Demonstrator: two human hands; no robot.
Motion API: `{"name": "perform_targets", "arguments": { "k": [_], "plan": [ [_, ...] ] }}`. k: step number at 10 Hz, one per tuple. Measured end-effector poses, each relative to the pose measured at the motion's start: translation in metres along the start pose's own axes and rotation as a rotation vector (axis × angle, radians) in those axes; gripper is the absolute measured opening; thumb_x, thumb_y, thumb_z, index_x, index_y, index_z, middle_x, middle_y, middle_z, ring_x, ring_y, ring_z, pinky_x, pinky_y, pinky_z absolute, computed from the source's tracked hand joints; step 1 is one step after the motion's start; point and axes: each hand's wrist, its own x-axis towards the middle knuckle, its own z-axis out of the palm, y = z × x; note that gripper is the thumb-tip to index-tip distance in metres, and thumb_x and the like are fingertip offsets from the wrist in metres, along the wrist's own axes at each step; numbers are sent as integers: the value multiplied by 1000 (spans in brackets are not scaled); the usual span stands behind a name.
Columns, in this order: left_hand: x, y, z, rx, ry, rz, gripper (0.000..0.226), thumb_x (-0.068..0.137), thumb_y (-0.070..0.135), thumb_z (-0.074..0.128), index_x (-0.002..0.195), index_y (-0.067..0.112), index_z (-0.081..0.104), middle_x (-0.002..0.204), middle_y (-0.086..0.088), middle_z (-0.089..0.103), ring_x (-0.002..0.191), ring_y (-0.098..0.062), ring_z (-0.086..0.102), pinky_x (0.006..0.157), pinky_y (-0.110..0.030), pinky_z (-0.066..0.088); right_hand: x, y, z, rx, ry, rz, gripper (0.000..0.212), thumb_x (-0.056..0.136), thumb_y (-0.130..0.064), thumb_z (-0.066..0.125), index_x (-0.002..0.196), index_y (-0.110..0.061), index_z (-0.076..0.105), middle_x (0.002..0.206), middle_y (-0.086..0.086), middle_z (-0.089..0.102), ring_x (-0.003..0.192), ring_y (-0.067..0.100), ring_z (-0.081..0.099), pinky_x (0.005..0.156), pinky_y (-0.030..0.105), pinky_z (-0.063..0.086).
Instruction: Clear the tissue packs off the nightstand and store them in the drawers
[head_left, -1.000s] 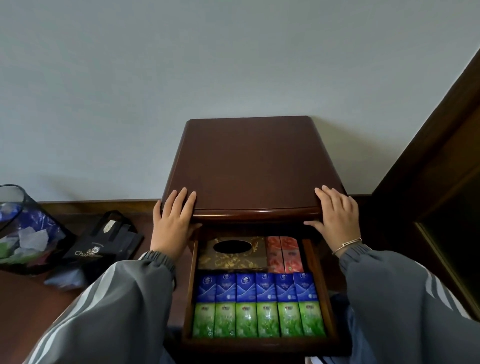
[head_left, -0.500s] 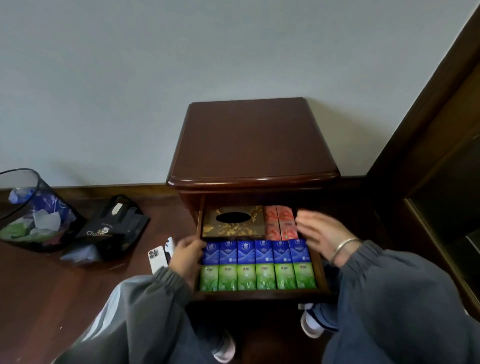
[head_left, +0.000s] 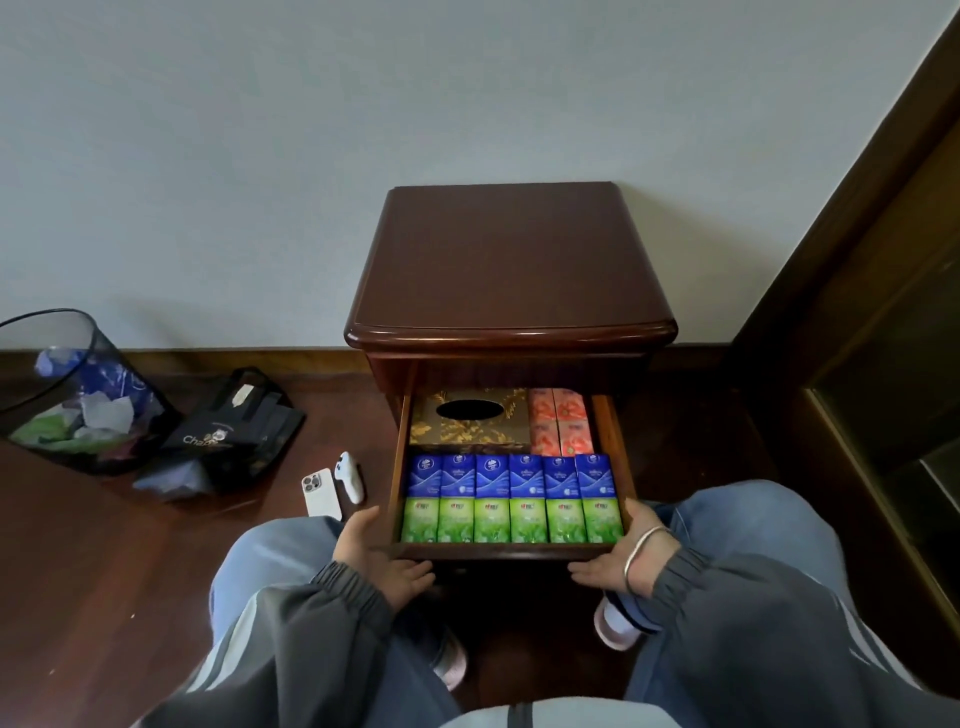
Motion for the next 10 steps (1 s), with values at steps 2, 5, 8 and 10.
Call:
{"name": "perform_targets", "arguments": {
  "k": [2, 5, 8, 10],
  "plan": [
    [32, 18, 11, -39, -87, 149, 82, 90, 56, 38, 153, 8, 15, 159, -15, 22, 148, -29, 13, 116, -54, 10, 18, -35, 6, 231, -96, -97, 92, 84, -70, 21, 146, -3, 21, 154, 20, 19, 143, 33, 18, 116, 45, 7],
    [101, 72, 73, -57, -178, 264, 75, 92, 64, 31, 154, 26, 13, 160, -2, 23, 149, -24, 11, 115, -55, 6, 68, -96, 51, 401, -166, -291, 87, 88, -69, 19, 149, -7, 9, 157, 13, 13, 143, 30, 23, 115, 46, 14],
    [116, 98, 89, 59, -123, 298, 66, 98, 56, 26, 153, 21, 21, 155, -3, 34, 146, -26, 21, 119, -48, 13, 75, -108, 73, 297, -98, -369, 68, 94, -56, 20, 147, -13, 25, 152, 9, 31, 139, 26, 33, 114, 41, 18],
    [61, 117, 48, 449, 120, 640, 33, 93, 27, 52, 122, 13, 58, 109, -7, 70, 99, -19, 65, 85, -33, 48, -48, -86, 57, 16, -129, -690, 39, 90, -34, 44, 119, -15, 62, 121, 4, 66, 105, 13, 63, 90, 29, 43]
  ]
}}
